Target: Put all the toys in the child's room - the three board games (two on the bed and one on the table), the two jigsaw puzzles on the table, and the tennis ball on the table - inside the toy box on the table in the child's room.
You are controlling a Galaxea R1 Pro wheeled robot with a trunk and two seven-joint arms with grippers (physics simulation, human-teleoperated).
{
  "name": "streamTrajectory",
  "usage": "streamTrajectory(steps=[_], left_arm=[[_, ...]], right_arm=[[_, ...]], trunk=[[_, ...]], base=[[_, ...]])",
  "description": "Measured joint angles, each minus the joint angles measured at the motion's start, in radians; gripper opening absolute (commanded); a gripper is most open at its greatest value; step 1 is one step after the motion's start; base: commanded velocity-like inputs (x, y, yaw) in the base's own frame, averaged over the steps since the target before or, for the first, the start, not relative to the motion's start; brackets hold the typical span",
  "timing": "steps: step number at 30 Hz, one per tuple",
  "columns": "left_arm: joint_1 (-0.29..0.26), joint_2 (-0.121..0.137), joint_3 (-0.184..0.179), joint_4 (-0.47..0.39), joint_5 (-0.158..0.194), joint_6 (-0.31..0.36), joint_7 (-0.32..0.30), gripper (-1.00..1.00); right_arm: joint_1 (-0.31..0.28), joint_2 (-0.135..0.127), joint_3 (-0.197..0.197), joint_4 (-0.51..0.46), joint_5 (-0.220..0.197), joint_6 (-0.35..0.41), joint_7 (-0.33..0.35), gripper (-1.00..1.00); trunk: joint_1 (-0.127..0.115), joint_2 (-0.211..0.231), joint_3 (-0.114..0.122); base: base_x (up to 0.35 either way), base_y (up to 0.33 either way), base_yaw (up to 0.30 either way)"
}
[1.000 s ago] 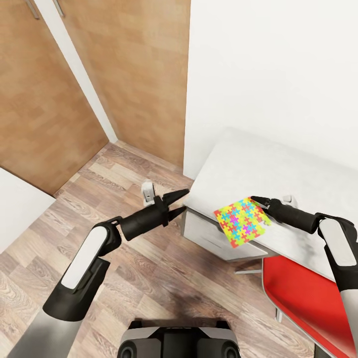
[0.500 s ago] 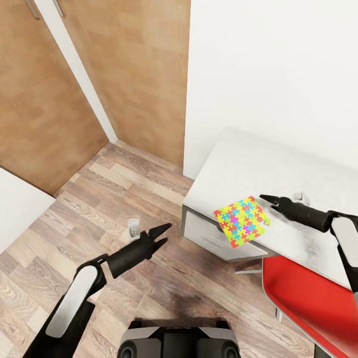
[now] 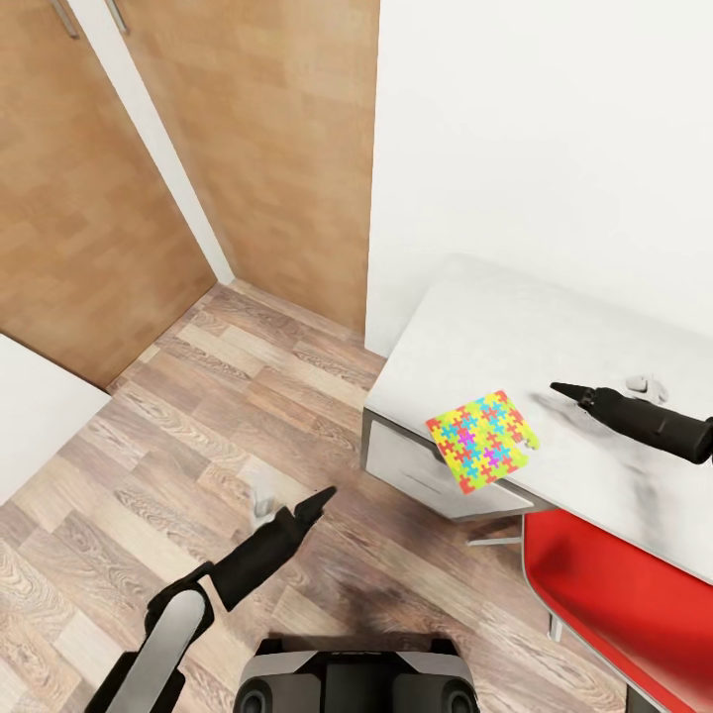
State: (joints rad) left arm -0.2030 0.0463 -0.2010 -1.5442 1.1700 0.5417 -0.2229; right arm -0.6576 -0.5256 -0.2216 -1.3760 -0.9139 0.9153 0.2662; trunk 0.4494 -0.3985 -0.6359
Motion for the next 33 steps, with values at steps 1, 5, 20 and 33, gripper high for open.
streamTrajectory(steps=[1,5,20,33], left_arm=[[0.007,-0.002,-0.008,0.013,-0.013,-0.017,-0.015,1.00],[0.016,-0.004,-0.032,0.036,-0.032,-0.047,-0.039,1.00],[0.011,-0.012,-0.101,0.152,-0.100,-0.157,-0.080,1.00],[-0.032,-0.028,-0.112,0.248,-0.135,-0.190,-0.103,1.00]], right_arm=[[0.002,-0.003,-0.007,-0.006,0.000,0.000,0.000,1.00],[0.005,-0.007,-0.019,-0.024,0.001,0.000,0.000,1.00],[0.041,-0.011,-0.111,-0.130,0.006,-0.009,-0.002,1.00],[0.061,-0.011,-0.161,-0.168,0.005,-0.005,-0.002,1.00]], trunk=[[0.000,0.000,0.000],[0.000,0.000,0.000],[0.000,0.000,0.000],[0.000,0.000,0.000]], base=[[0.000,0.000,0.000],[0.000,0.000,0.000],[0.000,0.000,0.000],[0.000,0.000,0.000]])
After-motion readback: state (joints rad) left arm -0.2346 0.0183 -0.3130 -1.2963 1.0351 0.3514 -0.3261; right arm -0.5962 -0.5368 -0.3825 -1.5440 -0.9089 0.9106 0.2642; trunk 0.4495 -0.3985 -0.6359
